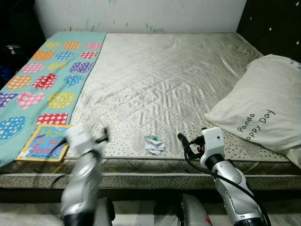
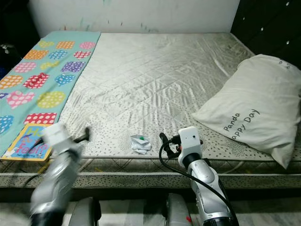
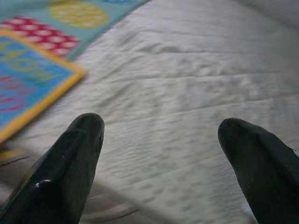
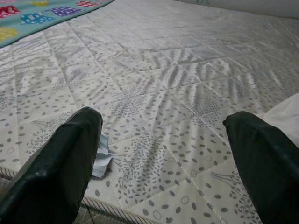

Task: Clean up the room

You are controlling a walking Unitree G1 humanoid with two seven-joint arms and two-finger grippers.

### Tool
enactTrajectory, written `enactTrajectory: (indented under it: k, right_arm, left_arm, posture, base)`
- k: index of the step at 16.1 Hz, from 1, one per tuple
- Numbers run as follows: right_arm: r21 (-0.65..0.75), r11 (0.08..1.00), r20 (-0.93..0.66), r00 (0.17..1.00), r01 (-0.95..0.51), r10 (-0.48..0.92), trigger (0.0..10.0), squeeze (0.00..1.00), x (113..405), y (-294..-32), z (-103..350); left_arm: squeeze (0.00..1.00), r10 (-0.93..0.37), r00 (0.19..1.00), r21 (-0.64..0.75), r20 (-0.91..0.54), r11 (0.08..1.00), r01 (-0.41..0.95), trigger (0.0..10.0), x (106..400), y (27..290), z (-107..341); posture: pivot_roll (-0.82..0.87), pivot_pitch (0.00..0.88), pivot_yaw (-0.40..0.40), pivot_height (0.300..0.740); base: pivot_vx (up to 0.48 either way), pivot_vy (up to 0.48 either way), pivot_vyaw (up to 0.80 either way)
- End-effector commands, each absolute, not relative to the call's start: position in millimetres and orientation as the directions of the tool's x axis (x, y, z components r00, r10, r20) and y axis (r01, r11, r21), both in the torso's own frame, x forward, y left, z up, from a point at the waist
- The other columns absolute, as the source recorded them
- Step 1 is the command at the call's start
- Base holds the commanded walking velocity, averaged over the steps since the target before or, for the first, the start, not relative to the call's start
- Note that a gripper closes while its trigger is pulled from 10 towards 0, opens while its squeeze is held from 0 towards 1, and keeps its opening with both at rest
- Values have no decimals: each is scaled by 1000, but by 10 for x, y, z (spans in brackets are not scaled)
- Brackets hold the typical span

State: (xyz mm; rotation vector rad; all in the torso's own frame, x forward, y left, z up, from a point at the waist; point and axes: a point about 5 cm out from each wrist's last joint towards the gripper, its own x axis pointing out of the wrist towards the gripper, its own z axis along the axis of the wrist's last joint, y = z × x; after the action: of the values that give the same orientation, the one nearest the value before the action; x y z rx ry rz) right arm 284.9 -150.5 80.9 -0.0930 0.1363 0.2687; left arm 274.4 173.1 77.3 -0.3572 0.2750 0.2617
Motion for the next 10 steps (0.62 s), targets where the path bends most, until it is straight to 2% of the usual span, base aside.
enactTrajectory:
  k: [1, 2, 4, 10]
  right_arm:
    - [-76, 961, -138, 957, -265, 253, 10000, 0, 2867, -1511, 814]
    - [-76, 965, -147, 960, -251, 238, 10000, 0, 2862, -1538, 785]
    - [-110, 961, -148, 960, -255, 238, 10000, 0, 2870, -1538, 790]
    - [-122, 954, -147, 955, -274, 256, 10000, 0, 2841, -1531, 782]
  left_arm:
    - [0, 166, 931, -271, -326, 927, -260, 10000, 2603, 1696, 705]
    - [0, 131, 945, -166, -301, 968, -187, 10000, 2463, 1817, 710]
    - [0, 71, 946, -132, -317, 984, -118, 10000, 2364, 1855, 672]
    - [0, 4, 952, -138, -306, 989, -49, 10000, 2393, 1704, 715]
  posture:
    - [-78, 0, 11, 575]
    - [-80, 0, 17, 575]
    - [-80, 0, 19, 575]
    - [-89, 0, 13, 575]
  base:
    - [0, 0, 0]
    - [0, 0, 0]
    - [0, 0, 0]
    - [0, 0, 800]
